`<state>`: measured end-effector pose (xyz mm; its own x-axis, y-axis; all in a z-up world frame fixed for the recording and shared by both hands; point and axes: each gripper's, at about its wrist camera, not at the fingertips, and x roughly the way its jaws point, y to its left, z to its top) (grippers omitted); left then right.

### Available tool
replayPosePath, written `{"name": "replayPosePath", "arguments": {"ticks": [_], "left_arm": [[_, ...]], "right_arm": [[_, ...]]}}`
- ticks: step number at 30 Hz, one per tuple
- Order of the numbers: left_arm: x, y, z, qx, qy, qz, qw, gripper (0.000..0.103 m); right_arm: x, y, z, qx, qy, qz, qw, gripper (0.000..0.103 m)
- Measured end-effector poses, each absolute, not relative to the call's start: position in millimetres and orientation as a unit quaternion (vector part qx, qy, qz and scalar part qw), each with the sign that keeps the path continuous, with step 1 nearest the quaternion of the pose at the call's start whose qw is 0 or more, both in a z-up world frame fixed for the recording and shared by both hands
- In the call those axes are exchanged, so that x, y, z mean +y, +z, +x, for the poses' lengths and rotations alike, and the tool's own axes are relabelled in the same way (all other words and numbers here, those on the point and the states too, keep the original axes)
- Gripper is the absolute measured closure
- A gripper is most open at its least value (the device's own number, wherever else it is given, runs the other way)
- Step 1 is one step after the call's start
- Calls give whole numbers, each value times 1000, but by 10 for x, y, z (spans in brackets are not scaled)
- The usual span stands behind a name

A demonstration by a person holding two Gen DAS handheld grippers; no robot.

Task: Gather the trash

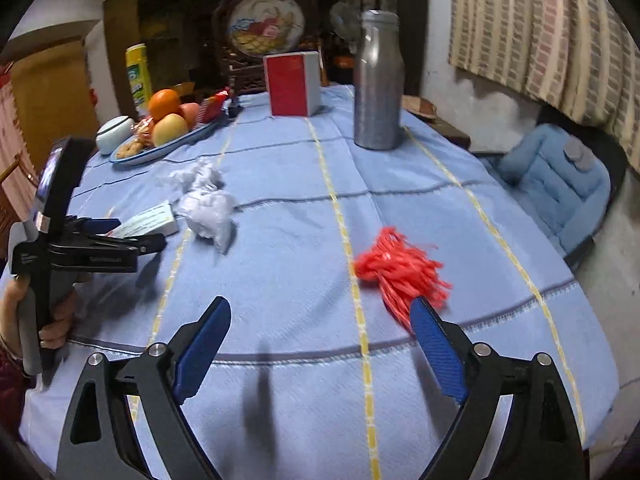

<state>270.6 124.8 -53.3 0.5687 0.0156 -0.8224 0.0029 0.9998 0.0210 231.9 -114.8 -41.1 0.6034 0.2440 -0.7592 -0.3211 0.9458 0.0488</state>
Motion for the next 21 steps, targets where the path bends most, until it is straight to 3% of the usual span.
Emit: {"name": "replayPosePath", "arguments": {"ticks": [8,15,21], "left_arm": [[1244,-532,2717,464,9,9,886,5],[1246,-534,2719,464,8,9,886,5],[1244,-528,2700,466,6,11,885,5]], "right_arm": [[-1070,-640,2384,486,203,-46,849,6],[-1221,-729,2473,512,227,25,828,5],[-1148,-739,2466,515,218,0,829,6]]}}
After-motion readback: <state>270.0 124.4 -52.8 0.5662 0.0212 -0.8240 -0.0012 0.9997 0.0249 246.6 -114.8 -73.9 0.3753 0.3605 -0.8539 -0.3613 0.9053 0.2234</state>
